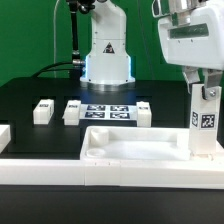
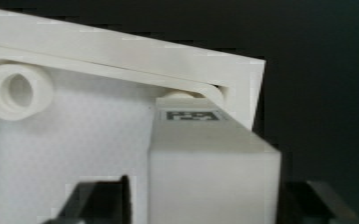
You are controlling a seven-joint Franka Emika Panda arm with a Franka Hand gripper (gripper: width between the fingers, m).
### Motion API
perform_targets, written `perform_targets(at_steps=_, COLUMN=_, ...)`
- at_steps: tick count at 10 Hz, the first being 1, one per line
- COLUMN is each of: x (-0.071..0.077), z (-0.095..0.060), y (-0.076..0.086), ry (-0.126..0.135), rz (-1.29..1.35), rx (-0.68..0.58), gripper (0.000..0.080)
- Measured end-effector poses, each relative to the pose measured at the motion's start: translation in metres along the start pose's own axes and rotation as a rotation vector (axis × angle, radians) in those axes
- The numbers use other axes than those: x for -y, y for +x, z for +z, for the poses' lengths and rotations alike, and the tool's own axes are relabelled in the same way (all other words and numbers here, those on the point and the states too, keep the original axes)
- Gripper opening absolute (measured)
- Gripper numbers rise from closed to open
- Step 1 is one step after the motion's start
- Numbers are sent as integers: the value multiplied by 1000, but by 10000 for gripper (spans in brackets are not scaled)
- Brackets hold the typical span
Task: Assemble desk
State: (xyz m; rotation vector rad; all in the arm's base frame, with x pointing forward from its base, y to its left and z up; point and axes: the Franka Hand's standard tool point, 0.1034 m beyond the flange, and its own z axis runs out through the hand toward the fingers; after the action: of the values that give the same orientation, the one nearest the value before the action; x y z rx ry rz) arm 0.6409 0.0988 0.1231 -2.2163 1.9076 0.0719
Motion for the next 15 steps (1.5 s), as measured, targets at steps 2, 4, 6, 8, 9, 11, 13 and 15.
perform_targets(at_steps=2, x=-4, z=-2, y=0, ry=-33, rz=-219, rx=5, gripper=550)
perform_targets(at_steps=4, x=-7, z=2, y=-7, ry=-71, rz=-582, rx=35, gripper=643)
perform_targets(at_steps=6, x=-7, z=3, y=-6, ry=-69, rz=-688, rx=38, gripper=649)
perform_targets(at_steps=8, x=-8, z=3, y=-6, ry=-74, rz=-839, rx=39, gripper=649)
perform_targets(at_steps=9, x=-5, z=6, y=-9, ry=-117, rz=-1145, rx=1, gripper=649)
perform_targets(at_steps=11, x=1, z=13, y=-17, ry=-122, rz=-1417, rx=18, gripper=649)
perform_targets(at_steps=13, x=1, z=13, y=-17, ry=-121, rz=-1380, rx=15, gripper=623)
perform_targets(at_steps=15, x=1, z=12, y=-14, ry=-122, rz=-1283, rx=6, gripper=316)
